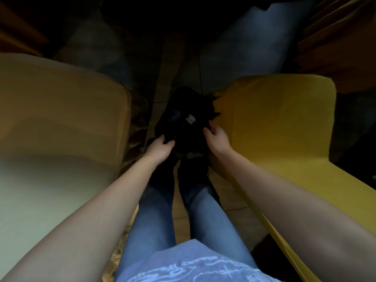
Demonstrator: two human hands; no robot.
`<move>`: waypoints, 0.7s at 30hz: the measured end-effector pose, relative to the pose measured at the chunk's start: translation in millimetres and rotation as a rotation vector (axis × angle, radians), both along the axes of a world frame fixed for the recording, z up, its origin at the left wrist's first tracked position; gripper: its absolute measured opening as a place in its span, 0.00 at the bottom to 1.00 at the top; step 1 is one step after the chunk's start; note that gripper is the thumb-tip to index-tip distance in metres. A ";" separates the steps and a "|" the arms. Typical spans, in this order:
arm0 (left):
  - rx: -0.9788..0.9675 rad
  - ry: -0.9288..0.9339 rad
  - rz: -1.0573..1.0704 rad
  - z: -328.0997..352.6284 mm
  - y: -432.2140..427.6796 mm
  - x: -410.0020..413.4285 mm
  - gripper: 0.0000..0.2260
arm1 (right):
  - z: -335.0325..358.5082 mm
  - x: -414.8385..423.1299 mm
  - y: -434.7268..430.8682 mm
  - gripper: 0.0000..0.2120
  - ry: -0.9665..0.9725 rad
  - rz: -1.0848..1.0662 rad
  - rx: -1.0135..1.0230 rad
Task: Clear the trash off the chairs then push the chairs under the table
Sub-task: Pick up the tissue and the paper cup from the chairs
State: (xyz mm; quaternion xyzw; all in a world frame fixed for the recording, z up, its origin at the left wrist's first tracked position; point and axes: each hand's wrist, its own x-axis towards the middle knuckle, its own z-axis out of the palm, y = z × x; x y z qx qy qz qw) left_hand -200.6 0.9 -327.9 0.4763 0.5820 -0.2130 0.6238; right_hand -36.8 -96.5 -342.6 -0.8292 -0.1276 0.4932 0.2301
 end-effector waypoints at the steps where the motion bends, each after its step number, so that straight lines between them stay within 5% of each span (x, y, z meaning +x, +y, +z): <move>1: 0.061 -0.012 -0.080 1.2 -1.5 1.0 0.29 | 1.2 -0.2 -3.2 0.25 -0.015 0.029 0.002; 7: 0.445 0.044 -0.497 17.5 -15.5 14.3 0.31 | 15.6 8.0 -20.3 0.25 -0.172 0.323 0.040; 21: 0.861 -0.124 -0.752 125.6 -41.9 59.8 0.30 | 109.6 14.3 -53.5 0.29 -0.424 0.542 0.085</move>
